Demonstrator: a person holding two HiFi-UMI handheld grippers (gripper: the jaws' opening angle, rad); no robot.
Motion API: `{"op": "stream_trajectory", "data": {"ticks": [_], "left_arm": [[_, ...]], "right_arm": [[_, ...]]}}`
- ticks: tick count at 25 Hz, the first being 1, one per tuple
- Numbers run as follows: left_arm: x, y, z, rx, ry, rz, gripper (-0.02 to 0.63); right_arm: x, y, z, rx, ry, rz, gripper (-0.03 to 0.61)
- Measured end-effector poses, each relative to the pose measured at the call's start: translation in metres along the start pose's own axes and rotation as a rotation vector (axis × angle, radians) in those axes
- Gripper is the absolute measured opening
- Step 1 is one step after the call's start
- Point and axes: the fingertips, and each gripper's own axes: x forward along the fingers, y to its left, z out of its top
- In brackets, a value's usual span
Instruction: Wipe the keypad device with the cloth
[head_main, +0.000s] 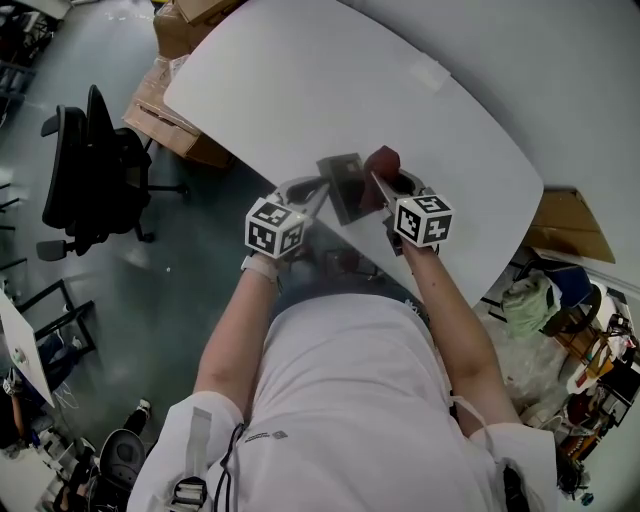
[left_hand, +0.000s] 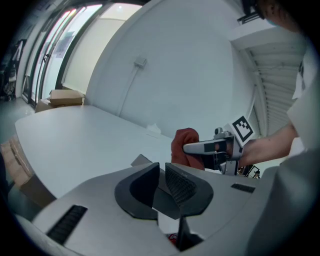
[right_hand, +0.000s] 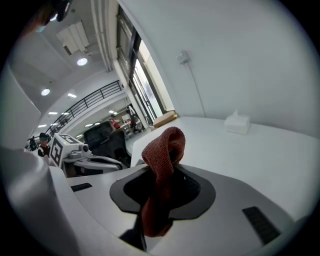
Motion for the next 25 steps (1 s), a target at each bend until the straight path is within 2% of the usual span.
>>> {"op": "stream_trajectory", "data": {"ticks": [4, 7, 10, 16, 20, 25], "left_arm": [[-0.027, -0.024, 0.036, 0.032, -0.135, 0.033, 0.029], [-0.051, -0.06, 0.067, 0.098, -0.236, 0.032, 0.029], [-0.068, -0.097, 0.083, 0.173, -0.262, 0.037, 0.029], [-0.098, -0.135, 0.101, 0.205, -0.33, 0.071, 0.029], [-0.112, -0.148, 0.11, 0.277, -0.343, 0.023, 0.029], [-0.137, -0.158, 0.112, 0.317, -0.343, -0.08, 0.028]], "right_arm": [[-0.048, 0.017, 0.028, -0.112, -0.114, 0.03, 0.097], [-0.085, 0.035, 0.049, -0.165, -0.201, 0.066, 0.097], [-0.12, 0.048, 0.061, -0.204, -0.267, 0.096, 0.097], [-0.158, 0.075, 0.065, -0.254, -0.33, 0.084, 0.097], [-0.171, 0.095, 0.069, -0.258, -0.365, 0.049, 0.097], [-0.189, 0.127, 0.074, -0.26, -0.413, -0.028, 0.097]]}}
